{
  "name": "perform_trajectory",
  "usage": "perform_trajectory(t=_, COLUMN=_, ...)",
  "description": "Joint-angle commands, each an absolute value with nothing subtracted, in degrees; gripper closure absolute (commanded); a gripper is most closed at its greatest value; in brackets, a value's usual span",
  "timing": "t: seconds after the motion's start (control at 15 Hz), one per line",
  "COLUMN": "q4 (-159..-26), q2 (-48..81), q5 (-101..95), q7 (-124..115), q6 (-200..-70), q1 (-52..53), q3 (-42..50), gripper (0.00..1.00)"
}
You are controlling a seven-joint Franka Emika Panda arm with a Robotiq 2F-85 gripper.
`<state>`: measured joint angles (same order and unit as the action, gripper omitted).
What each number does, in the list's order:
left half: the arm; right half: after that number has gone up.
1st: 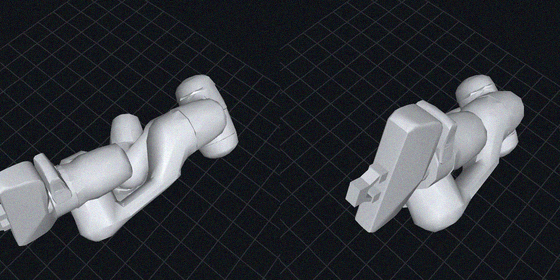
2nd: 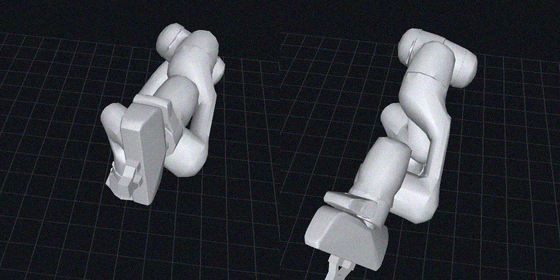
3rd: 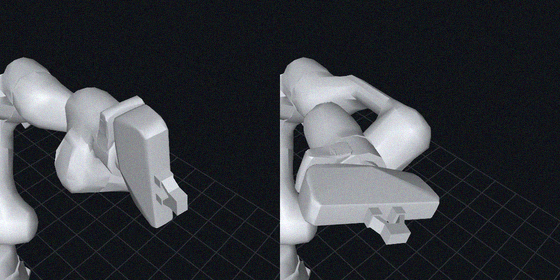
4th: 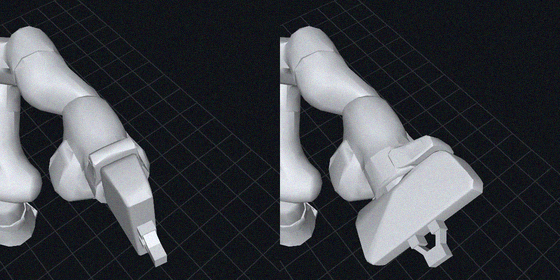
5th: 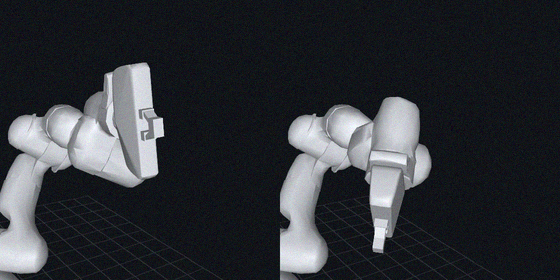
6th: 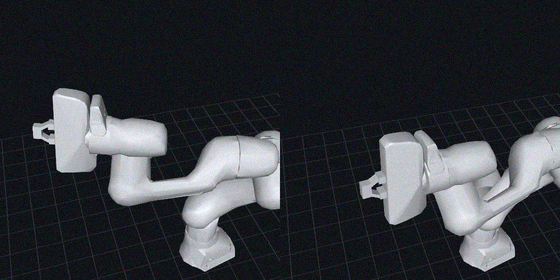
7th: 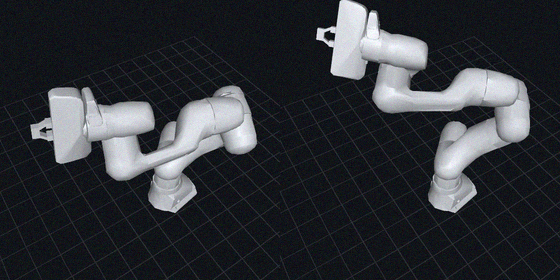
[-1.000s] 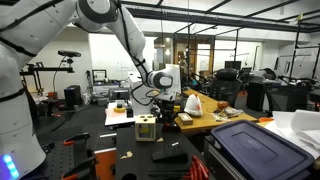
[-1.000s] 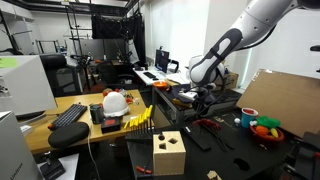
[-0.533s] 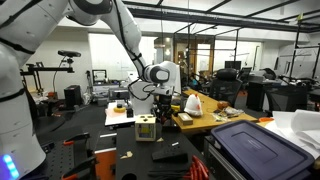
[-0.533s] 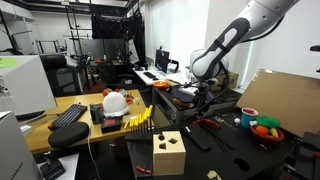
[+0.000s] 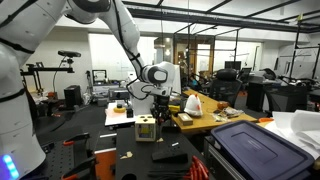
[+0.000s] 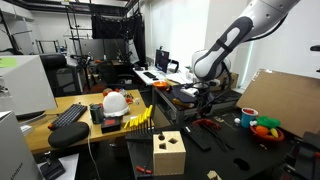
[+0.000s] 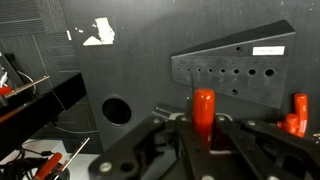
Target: Move the red object to the next hole
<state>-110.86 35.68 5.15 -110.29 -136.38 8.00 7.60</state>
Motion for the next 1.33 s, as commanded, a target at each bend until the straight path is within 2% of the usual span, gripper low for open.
perform_trajectory(t=0.0, q4=-112.9, q2=34.2, q5=5.4, q7=-113.7, q6=-138.3, q1=8.4, q3=7.7, gripper=0.98)
perform_trajectory(t=1.27, q4=-111.7, q2=36.1, q5=6.8, q7=-115.8, q6=-141.4, q1=6.6, q3=7.2, gripper=0.98)
